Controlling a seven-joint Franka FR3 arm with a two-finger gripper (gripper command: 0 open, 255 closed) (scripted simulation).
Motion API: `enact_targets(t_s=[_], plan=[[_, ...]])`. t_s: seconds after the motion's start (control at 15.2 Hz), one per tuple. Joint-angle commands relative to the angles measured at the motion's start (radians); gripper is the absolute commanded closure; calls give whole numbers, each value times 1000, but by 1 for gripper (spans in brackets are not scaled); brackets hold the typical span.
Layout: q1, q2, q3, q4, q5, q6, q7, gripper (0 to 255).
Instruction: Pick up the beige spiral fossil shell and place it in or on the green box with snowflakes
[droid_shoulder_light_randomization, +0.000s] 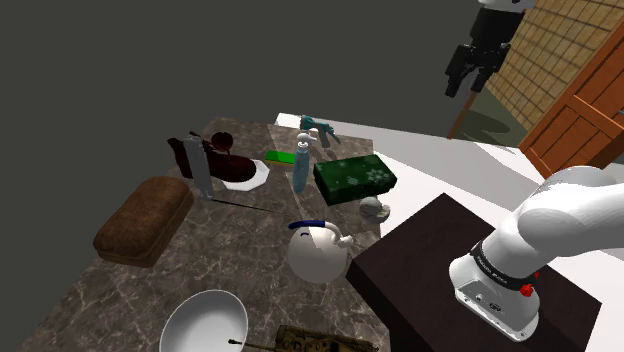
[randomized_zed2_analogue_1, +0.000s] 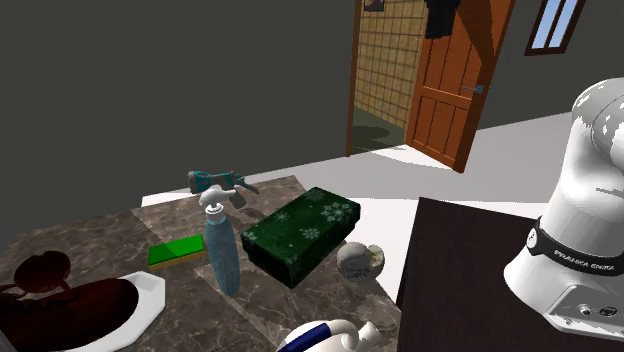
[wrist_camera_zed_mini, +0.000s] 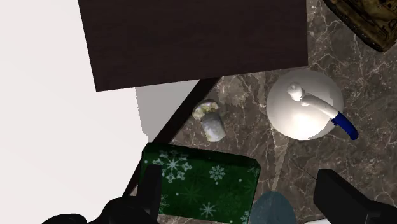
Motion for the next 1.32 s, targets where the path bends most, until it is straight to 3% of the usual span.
enact_targets(t_s=[0.0, 0.66, 1.25], plan=[[0, 0, 0, 0, 0, 0, 0, 0], [29, 9, 13, -334, -19, 372, -40, 0], [49, 205, 23, -528, -45, 788, -65, 0]])
